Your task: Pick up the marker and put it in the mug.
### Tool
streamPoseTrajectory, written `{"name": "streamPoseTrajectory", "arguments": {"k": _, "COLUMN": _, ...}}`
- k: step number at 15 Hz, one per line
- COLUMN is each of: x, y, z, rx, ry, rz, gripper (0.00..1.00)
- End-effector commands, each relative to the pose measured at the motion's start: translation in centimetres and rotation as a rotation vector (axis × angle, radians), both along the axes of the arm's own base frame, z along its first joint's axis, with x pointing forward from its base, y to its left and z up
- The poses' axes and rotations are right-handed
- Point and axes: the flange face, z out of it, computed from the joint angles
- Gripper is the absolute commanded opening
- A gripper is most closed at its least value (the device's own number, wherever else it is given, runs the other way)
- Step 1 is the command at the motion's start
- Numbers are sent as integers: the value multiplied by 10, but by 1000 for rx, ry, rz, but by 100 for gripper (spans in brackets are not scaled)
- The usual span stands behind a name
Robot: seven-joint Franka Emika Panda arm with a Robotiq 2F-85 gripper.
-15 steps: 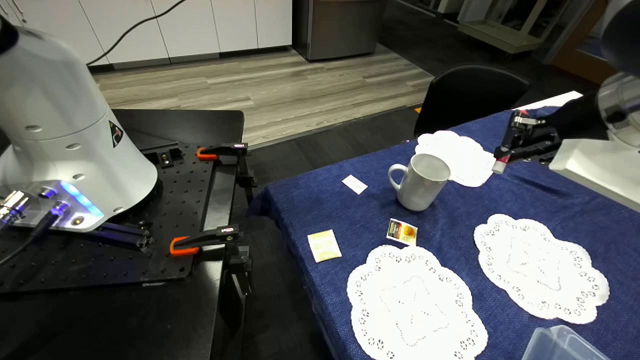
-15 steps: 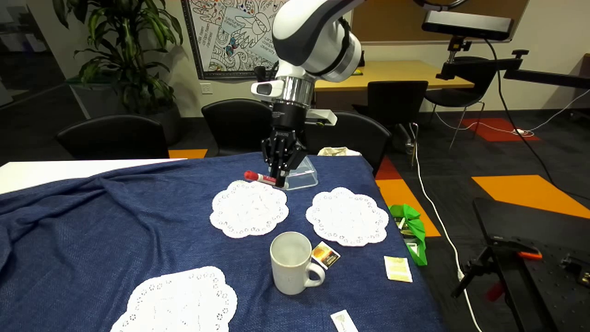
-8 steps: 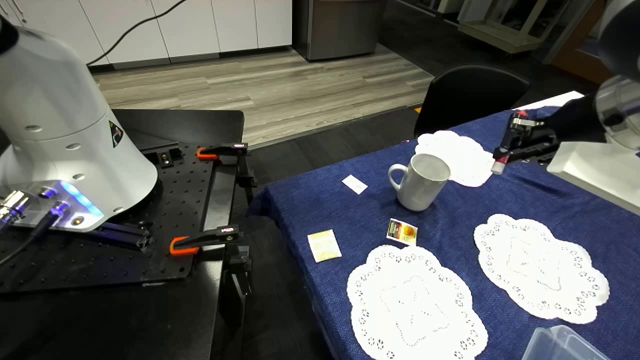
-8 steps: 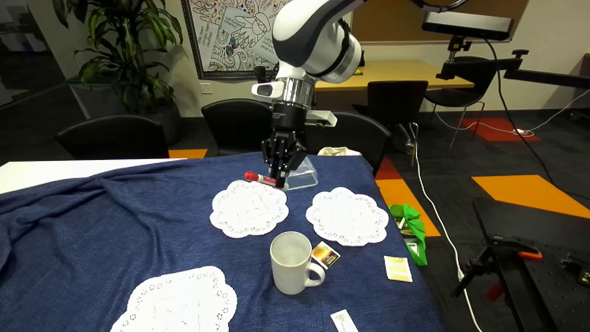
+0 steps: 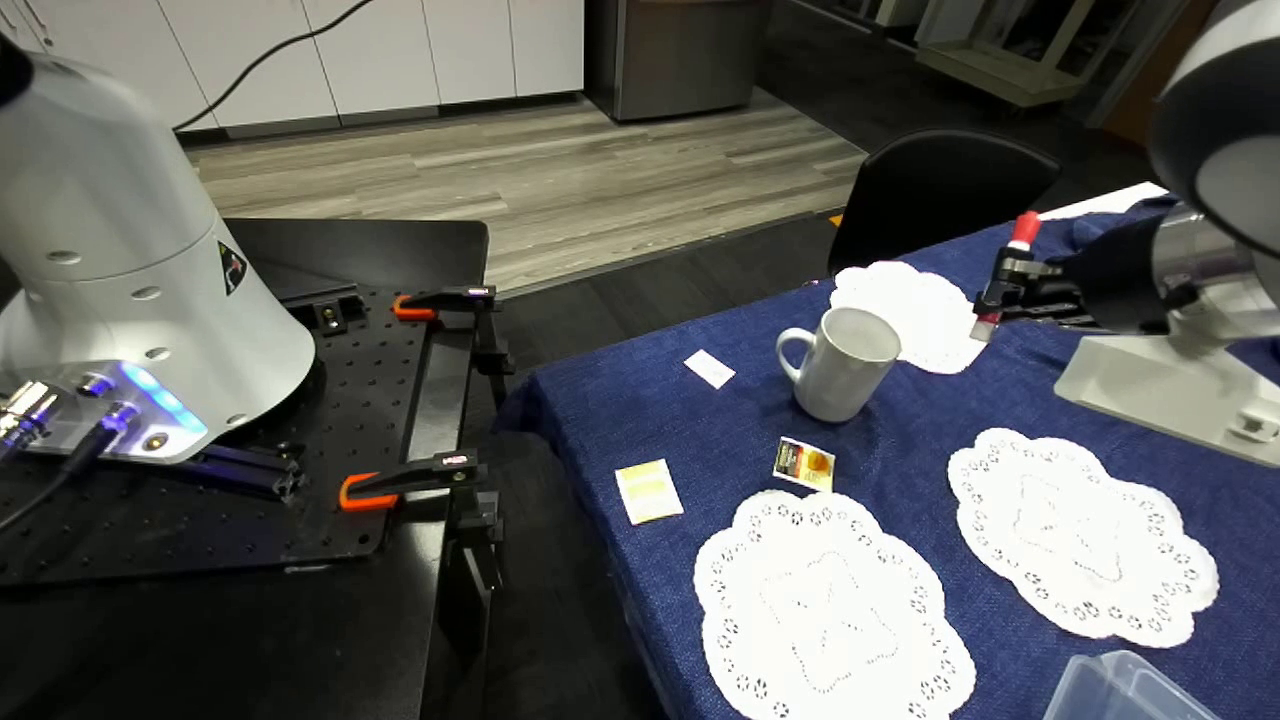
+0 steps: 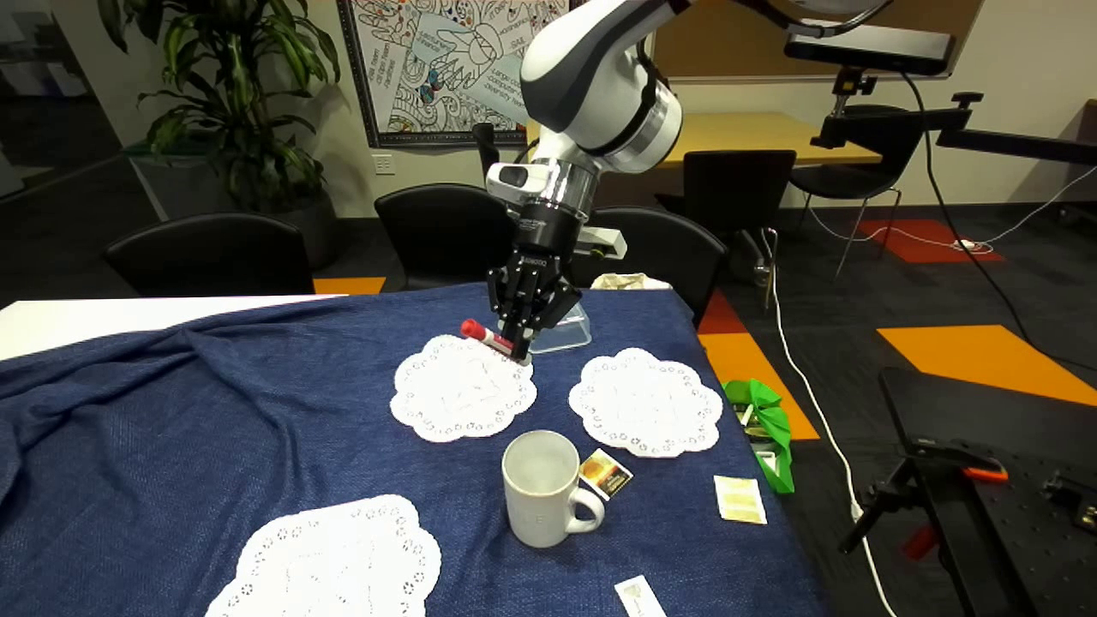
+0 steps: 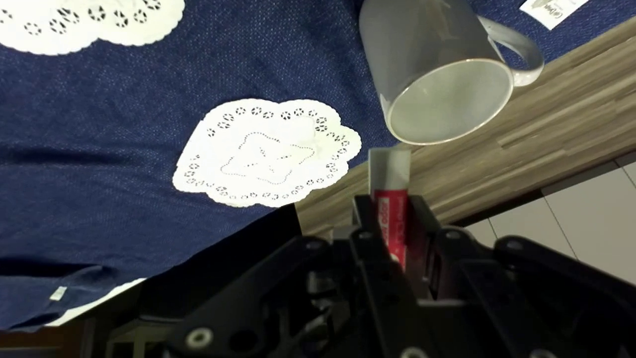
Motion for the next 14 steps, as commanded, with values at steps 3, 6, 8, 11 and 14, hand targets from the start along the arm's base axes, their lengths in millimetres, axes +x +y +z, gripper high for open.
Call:
{"name": "streamPoseTrajectory", "arguments": {"k": 3, "x": -22, "y": 7, "z": -12, "rx": 123, "ry": -135, "rz": 67, "gripper": 5}}
{"name": "streamPoseTrajectory", "arguments": {"k": 6, "x": -31, "y": 13, "z": -21, "rx": 189, "ry": -165, "rz": 103, "gripper": 5}}
{"name": "streamPoseTrajectory", "arguments": {"k": 8, "x": -37, "y": 16, "z": -24, "rx": 232, "ry": -166, "rz": 133, "gripper": 5}}
{"name": "streamPoseTrajectory", "arguments": {"k": 11, "x": -47, "y": 16, "z": -28, "rx": 291, "ry": -147, "rz": 177, "gripper": 5}}
{"name": "streamPoseTrajectory", "arguments": {"k": 14, "x": -56, "y": 15, "z": -34, "rx": 331, "ry": -120, "rz": 210, "gripper": 5}}
